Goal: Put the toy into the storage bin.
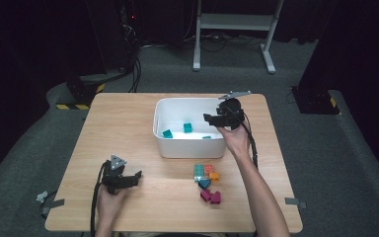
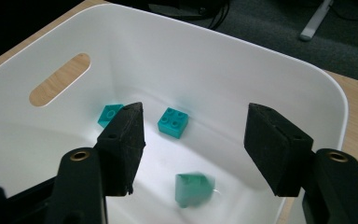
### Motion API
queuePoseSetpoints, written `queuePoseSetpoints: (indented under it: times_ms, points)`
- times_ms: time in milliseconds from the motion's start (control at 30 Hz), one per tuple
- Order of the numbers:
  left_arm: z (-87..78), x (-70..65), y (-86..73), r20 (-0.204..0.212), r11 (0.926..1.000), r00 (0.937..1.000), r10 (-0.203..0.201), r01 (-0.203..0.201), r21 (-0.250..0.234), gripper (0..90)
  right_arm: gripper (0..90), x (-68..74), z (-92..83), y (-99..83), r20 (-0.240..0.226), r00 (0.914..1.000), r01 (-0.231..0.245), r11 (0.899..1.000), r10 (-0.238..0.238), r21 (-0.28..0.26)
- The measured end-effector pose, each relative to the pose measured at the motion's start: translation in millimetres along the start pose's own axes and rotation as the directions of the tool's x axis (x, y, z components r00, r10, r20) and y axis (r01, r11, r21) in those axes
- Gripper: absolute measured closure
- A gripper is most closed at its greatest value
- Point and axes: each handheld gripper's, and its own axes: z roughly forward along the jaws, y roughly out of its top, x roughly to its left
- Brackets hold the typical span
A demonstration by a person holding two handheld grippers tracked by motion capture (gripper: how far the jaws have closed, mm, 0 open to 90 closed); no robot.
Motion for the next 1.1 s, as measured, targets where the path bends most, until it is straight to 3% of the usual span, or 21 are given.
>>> queuePoseSetpoints:
  times_ms: [667, 1000, 1100]
  points:
    - [0.0, 0.0, 0.0, 0.0, 1.0, 1.0, 0.0, 0.0, 0.0, 14.8, 40.0, 1.5, -43.6, -27.8, -0.04, 0.9992, 0.002, 0.997, -0.005, -0.074]
    - [0.0, -0.1, 0.0, 0.0, 1.0, 1.0, -0.001, 0.001, 0.0, 14.7, 40.9, 7.2, -68.9, -59.2, -0.076, 0.997, -0.026, 0.991, 0.017, -0.128]
    - [0.0, -0.2, 0.0, 0.0, 1.0, 1.0, -0.001, 0.001, 0.0, 14.8, 40.9, 11.9, -73.4, -70.7, -0.086, 0.9963, -0.012, 0.992, 0.001, -0.128]
